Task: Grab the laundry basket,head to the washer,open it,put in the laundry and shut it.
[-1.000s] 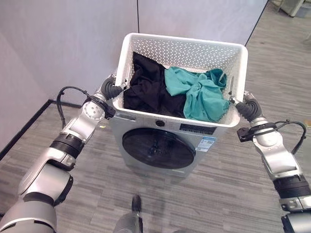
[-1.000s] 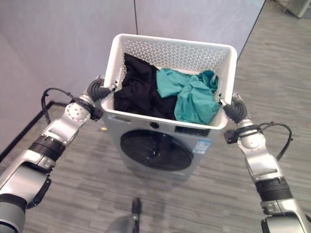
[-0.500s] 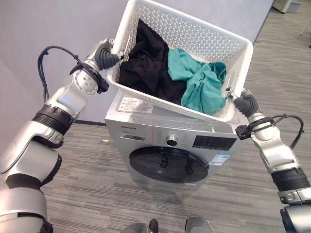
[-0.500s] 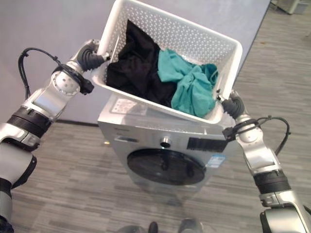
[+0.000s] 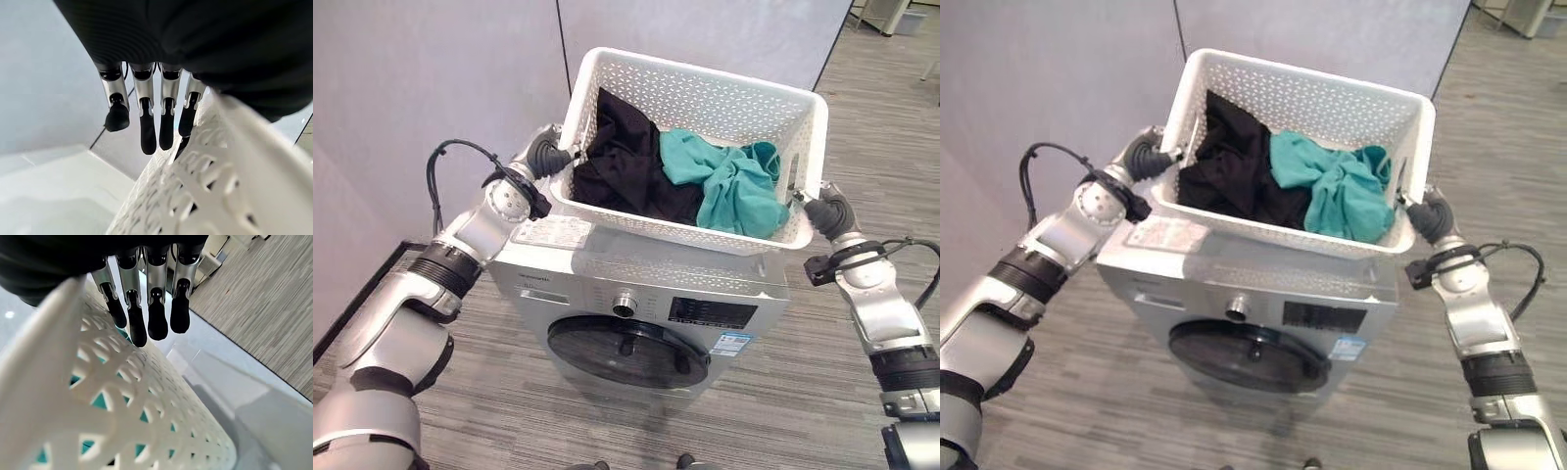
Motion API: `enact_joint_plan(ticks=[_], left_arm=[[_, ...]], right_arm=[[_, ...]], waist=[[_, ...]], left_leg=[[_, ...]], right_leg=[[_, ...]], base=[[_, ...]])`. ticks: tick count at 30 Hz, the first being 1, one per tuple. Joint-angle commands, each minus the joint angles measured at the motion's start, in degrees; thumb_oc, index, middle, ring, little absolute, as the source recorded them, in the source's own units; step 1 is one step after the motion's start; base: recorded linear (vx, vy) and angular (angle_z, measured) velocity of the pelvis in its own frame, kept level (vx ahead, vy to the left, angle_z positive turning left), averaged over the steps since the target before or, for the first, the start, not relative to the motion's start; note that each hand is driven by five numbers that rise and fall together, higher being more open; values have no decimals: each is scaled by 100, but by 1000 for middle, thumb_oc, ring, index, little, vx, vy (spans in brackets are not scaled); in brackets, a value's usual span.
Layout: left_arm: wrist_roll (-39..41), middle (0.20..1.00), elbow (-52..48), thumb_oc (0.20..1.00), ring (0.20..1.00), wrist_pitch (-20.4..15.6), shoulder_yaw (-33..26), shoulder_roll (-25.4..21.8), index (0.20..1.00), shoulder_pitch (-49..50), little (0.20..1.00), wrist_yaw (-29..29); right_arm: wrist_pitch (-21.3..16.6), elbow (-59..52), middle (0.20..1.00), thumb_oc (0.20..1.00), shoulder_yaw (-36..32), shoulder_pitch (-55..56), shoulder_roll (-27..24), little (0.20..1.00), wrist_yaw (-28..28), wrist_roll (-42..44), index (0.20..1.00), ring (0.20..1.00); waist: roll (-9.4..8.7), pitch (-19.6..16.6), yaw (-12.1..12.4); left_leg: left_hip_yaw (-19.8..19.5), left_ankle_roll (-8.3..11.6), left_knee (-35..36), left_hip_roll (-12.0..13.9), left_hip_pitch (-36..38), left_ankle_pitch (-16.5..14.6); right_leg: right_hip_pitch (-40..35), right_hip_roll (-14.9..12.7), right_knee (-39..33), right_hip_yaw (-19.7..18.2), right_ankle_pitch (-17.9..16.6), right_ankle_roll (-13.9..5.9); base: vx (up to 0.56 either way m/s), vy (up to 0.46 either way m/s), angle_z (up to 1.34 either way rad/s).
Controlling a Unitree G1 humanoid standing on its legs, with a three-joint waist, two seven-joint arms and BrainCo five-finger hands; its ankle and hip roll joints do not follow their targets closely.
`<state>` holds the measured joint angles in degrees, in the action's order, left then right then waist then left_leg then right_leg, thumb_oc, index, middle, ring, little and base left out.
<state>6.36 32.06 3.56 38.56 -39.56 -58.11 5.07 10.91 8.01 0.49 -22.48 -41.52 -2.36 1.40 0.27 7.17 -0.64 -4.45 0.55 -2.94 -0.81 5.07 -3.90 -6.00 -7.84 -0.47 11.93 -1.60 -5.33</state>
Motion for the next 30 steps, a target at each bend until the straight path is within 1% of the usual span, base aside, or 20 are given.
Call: enact_joint_plan(ticks=[1, 3, 4, 8, 9, 10, 11, 14, 15, 16, 17, 20, 23, 26, 30], left_arm=[[-206, 200, -399, 200, 200, -621, 282, 628, 200, -575, 200, -272], [-255, 200, -303, 200, 200, -581, 327, 656, 200, -557, 200, -297], [-267, 200, -241, 200, 200, -580, 340, 667, 200, -575, 200, -278], [-312, 200, 73, 200, 200, -551, 486, 662, 200, -756, 200, -225], [-300, 200, 181, 200, 200, -551, 535, 667, 200, -816, 200, -225], [-301, 200, 249, 200, 200, -543, 584, 668, 200, -866, 200, -234], [-299, 200, 359, 200, 200, -534, 624, 681, 200, -959, 200, -199], [-318, 200, 546, 200, 200, -516, 713, 718, 200, -1123, 200, -188], [-322, 903, 801, 903, 903, -487, 756, 752, 903, -1266, 903, -91], [-320, 1000, 811, 1000, 1000, -493, 759, 754, 1000, -1277, 1000, -87], [-321, 1000, 882, 1000, 1000, -482, 759, 764, 1000, -1334, 1000, -54], [-284, 1000, 1018, 1000, 1000, -477, 729, 780, 1000, -1371, 1000, -22], [-248, 1000, 1246, 1000, 1000, -513, 654, 843, 1000, -1552, 1000, 168], [-233, 1000, 1234, 1000, 1000, -568, 545, 826, 1000, -1622, 1000, 290], [-160, 1000, 1421, 1000, 1000, -627, 433, 823, 1000, -1730, 1000, 398]], right_arm=[[-504, -586, 200, 200, 400, -154, -115, 200, 215, 18, 200, 200], [-463, -534, 200, 200, 401, -187, -140, 200, 225, 6, 200, 200], [-465, -488, 200, 200, 431, -236, -138, 200, 218, 11, 200, 200], [-426, -210, 200, 200, 680, -527, -126, 200, 239, 101, 200, 200], [-406, -127, 200, 200, 750, -610, -114, 200, 244, 107, 200, 200], [-388, -90, 200, 200, 795, -656, -126, 200, 261, 103, 200, 200], [-375, -38, 200, 200, 830, -719, -144, 200, 255, 112, 200, 200], [-332, 63, 200, 200, 889, -849, -186, 200, 242, 96, 200, 200], [-296, 212, 404, 404, 945, -936, -151, 404, 227, 176, 404, 404], [-301, 224, 580, 580, 950, -951, -152, 580, 223, 179, 580, 580], [-290, 269, 1000, 1000, 966, -964, -142, 1000, 232, 194, 1000, 1000], [-264, 412, 1000, 1000, 994, -989, -157, 1000, 225, 203, 1000, 1000], [-245, 678, 1000, 1000, 1073, -1099, -177, 1000, 185, 257, 1000, 1000], [-264, 701, 1000, 1000, 1101, -1105, -154, 1000, 203, 254, 1000, 1000], [-324, 779, 1000, 1000, 1082, -1107, -108, 1000, 158, 350, 1000, 1000]], waist=[[129, -464, 179], [125, -466, 161], [126, -456, 165], [111, -441, 189], [105, -420, 195], [99, -430, 192], [91, -412, 188], [74, -388, 172], [59, -379, 175], [57, -367, 175], [52, -370, 178], [48, -382, 185], [47, -383, 186], [52, -381, 173], [89, -416, 127]], left_leg=[[212, 35, 424, 289, -101, 295], [235, 47, 478, 308, -55, 257], [258, 40, 495, 313, -69, 299], [314, 52, 563, 346, -16, 268], [337, 52, 566, 351, -38, 311], [343, 64, 587, 355, -17, 273], [355, 61, 575, 351, -58, 312], [365, 60, 559, 345, -97, 302], [376, 65, 567, 337, -89, 250], [382, 59, 555, 332, -116, 287], [389, 62, 563, 327, -121, 281], [405, 68, 589, 329, -94, 240], [435, 76, 626, 312, -66, 236], [442, 73, 642, 294, -75, 281], [417, 89, 707, 263, -8, 255]], right_leg=[[21, -146, 757, -7, 517, -308], [1, -143, 715, -15, 559, -319], [18, -140, 674, -12, 520, -312], [-14, -121, 584, -45, 540, -333], [-1, -123, 554, -43, 482, -329], [-18, -117, 536, -52, 504, -342], [9, -120, 508, -45, 451, -338], [21, -124, 468, -50, 412, -349], [1, -126, 395, -61, 423, -370], [18, -130, 389, -58, 383, -363], [13, -135, 355, -58, 367, -370], [-7, -141, 329, -73, 387, -382], [-24, -154, 293, -86, 353, -396], [-11, -168, 293, -89, 285, -397], [-57, -188, 279, -76, 269, -423]], base=[[84, 6, 4], [49, 4, 2], [0, 0, 0], [33, 8, -6], [70, 17, -10], [19, 27, -5], [33, 19, 0], [21, 7, 0], [0, 0, 0], [36, 22, -2], [0, 0, 0], [45, 8, -3], [53, 9, -1], [15, 0, -5], [59, 0, -1]])
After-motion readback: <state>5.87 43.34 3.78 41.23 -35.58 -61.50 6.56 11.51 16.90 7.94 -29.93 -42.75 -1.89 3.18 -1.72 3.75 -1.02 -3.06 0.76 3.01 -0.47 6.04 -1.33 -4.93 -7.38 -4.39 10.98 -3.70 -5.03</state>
